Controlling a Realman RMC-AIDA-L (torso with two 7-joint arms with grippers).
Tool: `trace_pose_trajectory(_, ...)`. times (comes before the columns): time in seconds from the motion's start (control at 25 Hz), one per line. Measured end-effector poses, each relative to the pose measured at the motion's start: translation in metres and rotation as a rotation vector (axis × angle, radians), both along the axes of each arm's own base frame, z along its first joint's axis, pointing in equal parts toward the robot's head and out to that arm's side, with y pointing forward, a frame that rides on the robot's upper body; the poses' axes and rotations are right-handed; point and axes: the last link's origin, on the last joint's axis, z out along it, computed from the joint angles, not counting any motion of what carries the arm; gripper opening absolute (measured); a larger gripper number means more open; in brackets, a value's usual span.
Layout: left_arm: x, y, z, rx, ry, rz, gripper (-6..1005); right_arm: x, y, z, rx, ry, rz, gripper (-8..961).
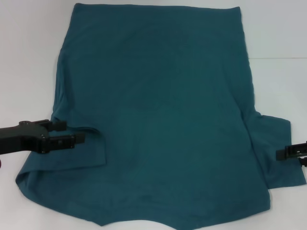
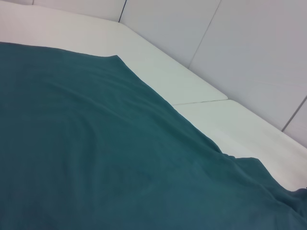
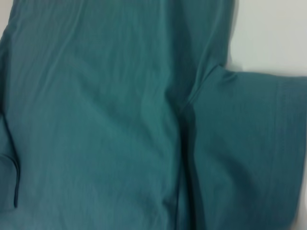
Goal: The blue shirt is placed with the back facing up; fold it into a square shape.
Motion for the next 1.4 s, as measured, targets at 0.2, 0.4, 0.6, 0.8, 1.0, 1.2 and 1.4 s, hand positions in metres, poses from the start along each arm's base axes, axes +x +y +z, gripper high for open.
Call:
trace_pose_trajectory(0.2, 0.000, 0.000, 0.000, -0.001, 0.000, 0.000, 848, 0.001, 0.000, 0.000, 0.000, -0.001, -0.003, 677)
trace_pose_trajectory(0.4, 0.000, 0.000, 0.000, 0.000, 0.000, -0.002, 849, 0.002, 0.000, 0.002, 0.006, -0.007, -0.007, 522)
trace_pose_trajectory(0.6, 0.001, 0.001, 0.000, 0.000, 0.000, -0.002, 849, 0.004, -0.001, 0.003, 0.010, -0.010, -0.016, 353)
trace_pose_trajectory(0.8, 0.001, 0.001, 0.000, 0.001, -0.001, -0.002, 849, 0.005, -0.001, 0.004, 0.015, -0.014, -0.014, 132)
trace_pose_trajectory(1.0, 0.000, 0.001, 0.001, 0.003, -0.001, -0.001, 849, 0.008, 0.001, 0.009, 0.029, -0.038, -0.010, 5)
trace_pose_trajectory(1.2, 0.000, 0.000, 0.001, 0.004, -0.002, 0.002, 849, 0.013, 0.002, 0.020, 0.042, -0.067, -0.014, 5)
trace_pose_trajectory(1.4, 0.000, 0.000, 0.001, 0.005, -0.003, 0.002, 848, 0.017, 0.003, 0.027, 0.050, -0.088, -0.026, 5)
